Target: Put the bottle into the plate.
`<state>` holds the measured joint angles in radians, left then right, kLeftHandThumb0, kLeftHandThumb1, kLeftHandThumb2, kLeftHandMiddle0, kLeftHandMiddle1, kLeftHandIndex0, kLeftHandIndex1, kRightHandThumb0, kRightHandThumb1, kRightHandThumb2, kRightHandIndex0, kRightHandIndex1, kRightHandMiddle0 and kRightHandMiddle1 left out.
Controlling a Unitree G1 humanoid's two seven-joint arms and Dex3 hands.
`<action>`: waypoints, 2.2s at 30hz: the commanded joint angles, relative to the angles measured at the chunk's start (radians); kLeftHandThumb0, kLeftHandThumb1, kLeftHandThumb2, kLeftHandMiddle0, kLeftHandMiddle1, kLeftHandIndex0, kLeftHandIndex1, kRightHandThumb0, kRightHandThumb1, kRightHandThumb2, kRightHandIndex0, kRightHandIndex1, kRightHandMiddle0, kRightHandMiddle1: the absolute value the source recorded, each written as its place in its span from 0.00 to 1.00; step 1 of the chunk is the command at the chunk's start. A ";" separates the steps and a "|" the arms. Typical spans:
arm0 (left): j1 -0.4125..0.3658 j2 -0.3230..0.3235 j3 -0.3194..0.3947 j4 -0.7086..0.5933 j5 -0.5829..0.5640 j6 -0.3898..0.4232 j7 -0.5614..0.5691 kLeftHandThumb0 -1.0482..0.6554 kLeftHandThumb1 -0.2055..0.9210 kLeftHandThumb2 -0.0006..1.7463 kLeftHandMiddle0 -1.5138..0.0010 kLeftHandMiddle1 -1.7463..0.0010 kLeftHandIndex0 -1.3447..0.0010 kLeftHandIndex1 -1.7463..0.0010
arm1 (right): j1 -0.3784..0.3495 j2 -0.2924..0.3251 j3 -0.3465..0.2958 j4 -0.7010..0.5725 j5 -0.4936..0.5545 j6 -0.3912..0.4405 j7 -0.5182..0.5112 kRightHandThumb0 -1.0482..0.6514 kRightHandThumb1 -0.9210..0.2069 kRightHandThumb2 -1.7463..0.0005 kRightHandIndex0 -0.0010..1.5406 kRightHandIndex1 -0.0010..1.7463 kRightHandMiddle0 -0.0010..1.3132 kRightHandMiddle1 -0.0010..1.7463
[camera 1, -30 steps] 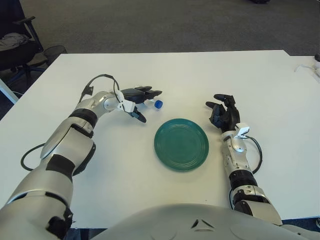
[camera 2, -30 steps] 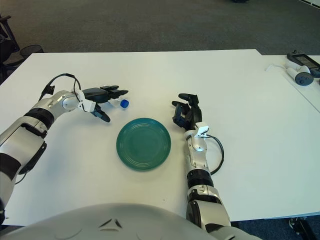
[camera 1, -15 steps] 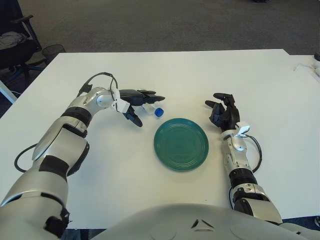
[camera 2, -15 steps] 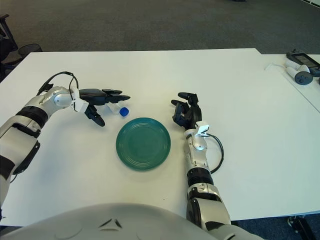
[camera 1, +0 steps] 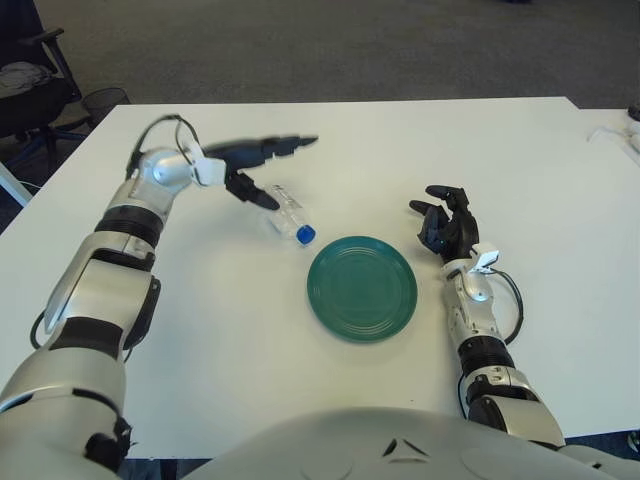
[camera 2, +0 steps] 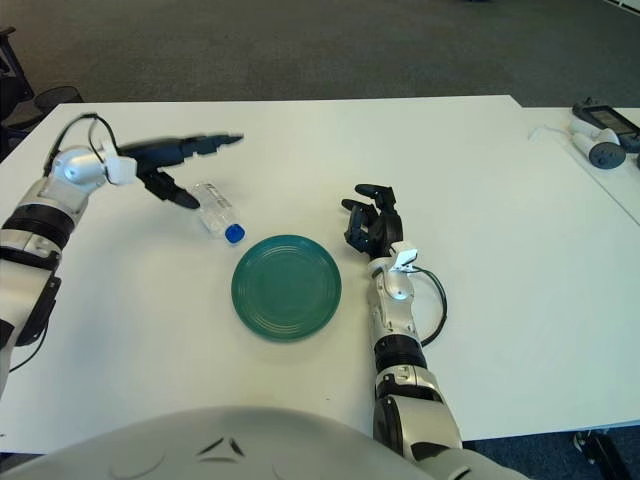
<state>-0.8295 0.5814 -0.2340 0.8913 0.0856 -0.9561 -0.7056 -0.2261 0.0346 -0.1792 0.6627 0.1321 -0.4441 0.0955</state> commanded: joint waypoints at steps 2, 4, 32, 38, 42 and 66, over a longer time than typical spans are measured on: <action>0.068 -0.016 0.057 -0.119 -0.048 -0.025 0.047 0.00 0.97 0.07 1.00 1.00 1.00 1.00 | 0.083 0.010 0.000 0.125 0.008 0.101 0.005 0.38 0.30 0.37 0.20 0.57 0.06 0.81; 0.078 -0.023 0.072 -0.165 -0.063 -0.021 0.061 0.00 0.97 0.07 1.00 1.00 1.00 1.00 | 0.079 0.009 0.000 0.134 0.011 0.100 0.010 0.38 0.30 0.37 0.20 0.57 0.05 0.81; -0.104 0.050 -0.284 0.012 0.894 0.068 0.842 0.00 0.97 0.06 1.00 1.00 1.00 1.00 | 0.056 0.009 -0.015 0.190 0.025 0.075 0.036 0.40 0.29 0.36 0.18 0.54 0.07 0.80; -0.140 0.084 -0.413 -0.002 1.086 0.132 0.912 0.00 0.99 0.06 1.00 1.00 1.00 1.00 | 0.062 0.008 -0.014 0.189 0.024 0.071 0.039 0.40 0.30 0.35 0.18 0.54 0.07 0.79; -0.178 0.090 -0.502 -0.002 1.207 0.188 0.914 0.00 0.99 0.06 1.00 1.00 1.00 1.00 | 0.067 0.008 -0.010 0.182 0.020 0.073 0.038 0.41 0.30 0.33 0.19 0.54 0.07 0.80; -0.305 0.169 -0.728 -0.051 1.351 0.154 0.982 0.03 0.95 0.05 1.00 1.00 1.00 1.00 | 0.061 0.006 -0.002 0.194 0.012 0.089 0.047 0.40 0.32 0.32 0.17 0.56 0.06 0.83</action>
<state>-1.1126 0.7355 -0.9704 0.8656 1.4524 -0.7852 0.2919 -0.2801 0.0160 -0.1838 0.7458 0.1354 -0.4673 0.1467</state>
